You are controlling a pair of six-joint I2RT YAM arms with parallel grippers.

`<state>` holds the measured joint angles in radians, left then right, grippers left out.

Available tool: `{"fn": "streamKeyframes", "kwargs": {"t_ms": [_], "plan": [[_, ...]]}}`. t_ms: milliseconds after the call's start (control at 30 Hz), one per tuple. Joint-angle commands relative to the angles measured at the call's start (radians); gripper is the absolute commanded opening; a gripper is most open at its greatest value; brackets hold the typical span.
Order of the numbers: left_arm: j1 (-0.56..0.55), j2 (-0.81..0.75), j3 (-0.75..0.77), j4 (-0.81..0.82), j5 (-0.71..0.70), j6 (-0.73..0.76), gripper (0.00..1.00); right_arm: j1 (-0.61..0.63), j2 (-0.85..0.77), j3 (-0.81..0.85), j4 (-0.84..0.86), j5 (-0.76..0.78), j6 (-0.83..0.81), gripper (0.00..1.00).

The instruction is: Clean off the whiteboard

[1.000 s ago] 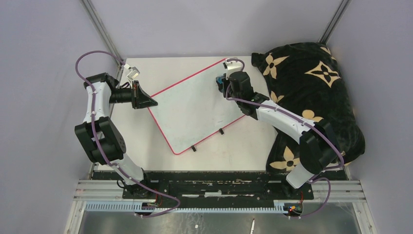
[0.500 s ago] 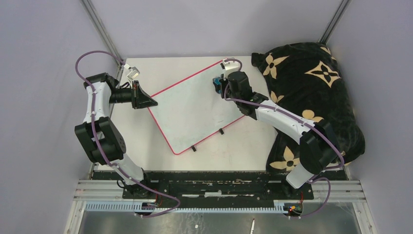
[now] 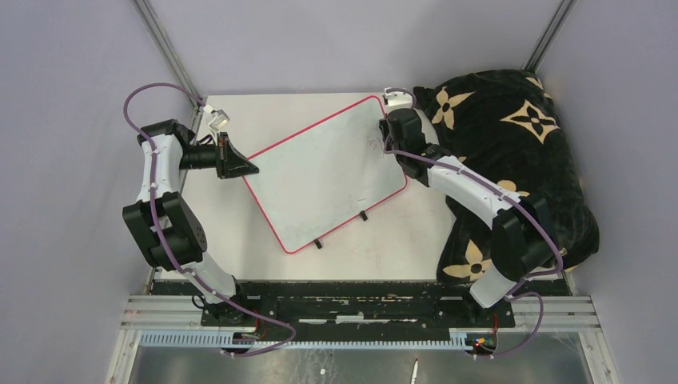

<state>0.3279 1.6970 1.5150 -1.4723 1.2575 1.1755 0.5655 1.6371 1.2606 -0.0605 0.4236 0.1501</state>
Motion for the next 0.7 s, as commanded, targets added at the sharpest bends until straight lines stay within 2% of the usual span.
{"fn": "streamKeyframes", "kwargs": {"t_ms": [0,133,467,667], "plan": [[-0.012,-0.032,-0.001,0.01,-0.058,0.03,0.03,-0.019,0.008,0.059,0.009,0.015,-0.017,0.0],[-0.012,-0.032,0.001,0.01,-0.055,0.027,0.03,-0.017,-0.006,0.041,0.027,-0.11,0.02,0.01],[-0.012,-0.03,0.001,0.01,-0.046,0.027,0.03,0.086,-0.029,0.059,0.035,-0.215,0.054,0.01],[-0.012,-0.034,-0.003,0.01,-0.045,0.025,0.03,0.139,0.016,0.132,-0.001,-0.171,0.03,0.01]]}}
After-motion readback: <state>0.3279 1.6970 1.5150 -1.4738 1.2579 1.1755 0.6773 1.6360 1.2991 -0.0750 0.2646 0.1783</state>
